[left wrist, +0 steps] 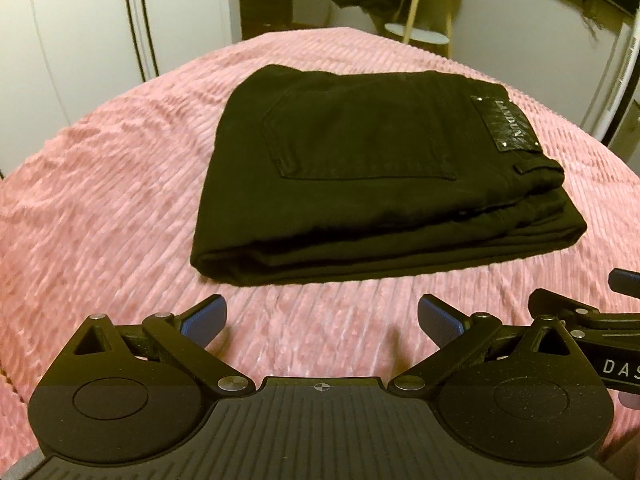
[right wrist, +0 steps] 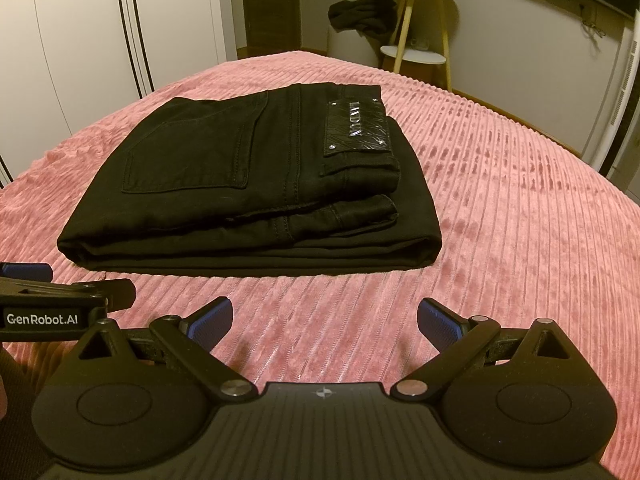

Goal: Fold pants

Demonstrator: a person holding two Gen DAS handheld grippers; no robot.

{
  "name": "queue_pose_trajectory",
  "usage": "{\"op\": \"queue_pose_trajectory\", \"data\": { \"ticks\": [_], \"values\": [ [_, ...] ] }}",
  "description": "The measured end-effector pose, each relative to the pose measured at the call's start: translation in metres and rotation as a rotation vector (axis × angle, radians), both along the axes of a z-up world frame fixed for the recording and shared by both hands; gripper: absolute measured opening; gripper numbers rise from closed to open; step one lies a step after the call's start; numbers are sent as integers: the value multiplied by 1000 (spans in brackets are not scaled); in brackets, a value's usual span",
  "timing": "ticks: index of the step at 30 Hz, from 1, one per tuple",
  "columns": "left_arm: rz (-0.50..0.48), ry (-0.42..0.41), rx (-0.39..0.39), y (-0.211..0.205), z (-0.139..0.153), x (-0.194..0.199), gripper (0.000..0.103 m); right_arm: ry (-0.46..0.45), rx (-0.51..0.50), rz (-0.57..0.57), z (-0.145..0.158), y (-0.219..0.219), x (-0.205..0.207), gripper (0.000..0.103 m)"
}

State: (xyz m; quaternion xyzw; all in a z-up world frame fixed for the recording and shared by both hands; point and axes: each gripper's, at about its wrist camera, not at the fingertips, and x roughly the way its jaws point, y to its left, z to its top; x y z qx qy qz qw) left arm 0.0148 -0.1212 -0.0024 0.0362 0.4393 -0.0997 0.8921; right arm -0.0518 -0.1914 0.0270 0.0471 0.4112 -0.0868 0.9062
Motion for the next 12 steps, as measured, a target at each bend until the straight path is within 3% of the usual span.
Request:
{"op": "queue_pose_trajectory", "data": {
  "ticks": [12],
  "values": [
    [3,8,0,0,-1,2,103,0,1,0,-1,-1,0,99]
  ]
}}
